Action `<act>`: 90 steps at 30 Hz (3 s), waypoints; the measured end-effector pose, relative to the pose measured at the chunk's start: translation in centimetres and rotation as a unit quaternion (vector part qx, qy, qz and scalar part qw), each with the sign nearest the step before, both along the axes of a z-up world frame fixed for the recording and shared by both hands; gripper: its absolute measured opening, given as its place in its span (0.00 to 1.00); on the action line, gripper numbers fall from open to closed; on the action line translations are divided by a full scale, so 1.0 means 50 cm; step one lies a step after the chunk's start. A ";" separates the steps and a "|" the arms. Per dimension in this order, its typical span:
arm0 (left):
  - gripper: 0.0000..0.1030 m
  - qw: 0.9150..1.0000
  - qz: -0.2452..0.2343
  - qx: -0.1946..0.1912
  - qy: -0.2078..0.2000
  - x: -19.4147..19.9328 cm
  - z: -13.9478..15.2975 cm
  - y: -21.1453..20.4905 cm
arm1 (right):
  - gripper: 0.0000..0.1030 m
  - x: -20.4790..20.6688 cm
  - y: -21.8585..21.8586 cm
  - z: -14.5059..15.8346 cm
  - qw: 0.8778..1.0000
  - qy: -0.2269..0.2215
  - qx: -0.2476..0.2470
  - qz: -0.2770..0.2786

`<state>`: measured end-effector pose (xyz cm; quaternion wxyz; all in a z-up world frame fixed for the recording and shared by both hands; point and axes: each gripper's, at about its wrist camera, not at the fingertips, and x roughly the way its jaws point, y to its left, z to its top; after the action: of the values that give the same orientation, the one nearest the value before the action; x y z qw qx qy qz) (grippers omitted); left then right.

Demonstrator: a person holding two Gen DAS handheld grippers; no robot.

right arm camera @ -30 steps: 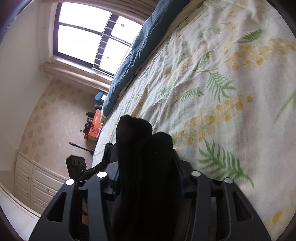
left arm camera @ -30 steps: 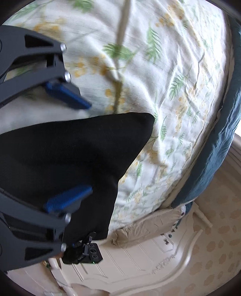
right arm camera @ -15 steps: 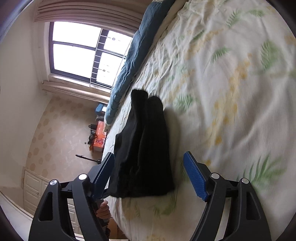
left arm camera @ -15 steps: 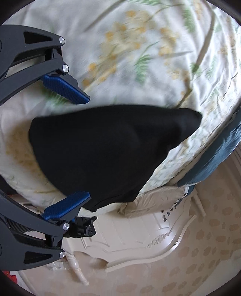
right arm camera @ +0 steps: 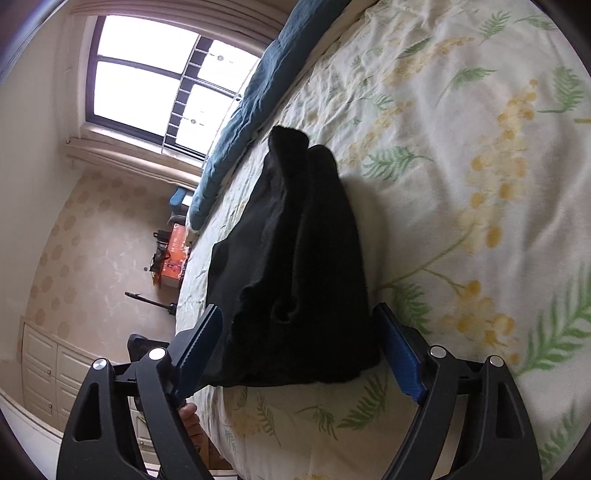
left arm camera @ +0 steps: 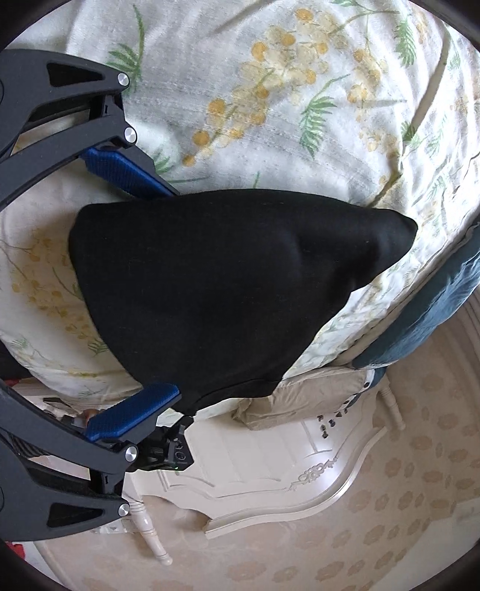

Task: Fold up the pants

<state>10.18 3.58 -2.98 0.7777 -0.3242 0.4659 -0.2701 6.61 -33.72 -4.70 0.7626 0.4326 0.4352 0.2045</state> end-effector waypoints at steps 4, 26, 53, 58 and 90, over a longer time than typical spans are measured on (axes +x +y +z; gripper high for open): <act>0.94 1.000 -0.005 -0.001 0.002 0.002 -0.002 0.002 | 0.79 -0.005 -0.020 -0.015 1.000 -0.001 0.020 -0.001; 0.36 1.000 0.003 0.007 0.030 -0.002 -0.021 0.004 | 0.34 0.013 0.018 -0.026 0.998 -0.011 0.049 0.043; 0.35 0.997 0.015 0.070 0.002 -0.086 0.013 0.003 | 0.32 -0.029 0.016 -0.021 0.997 -0.006 0.062 0.048; 0.36 0.997 0.017 0.071 0.001 -0.100 0.014 0.003 | 0.32 -0.040 0.019 -0.025 0.997 -0.005 0.066 0.048; 0.36 0.998 0.017 0.063 0.000 -0.112 0.009 0.010 | 0.32 -0.053 0.004 -0.038 0.996 0.000 0.073 0.055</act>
<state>4.60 4.07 -2.51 0.8009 -0.2827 0.4766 -0.2268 3.94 -33.51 -6.59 0.7168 0.4625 0.4423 0.2768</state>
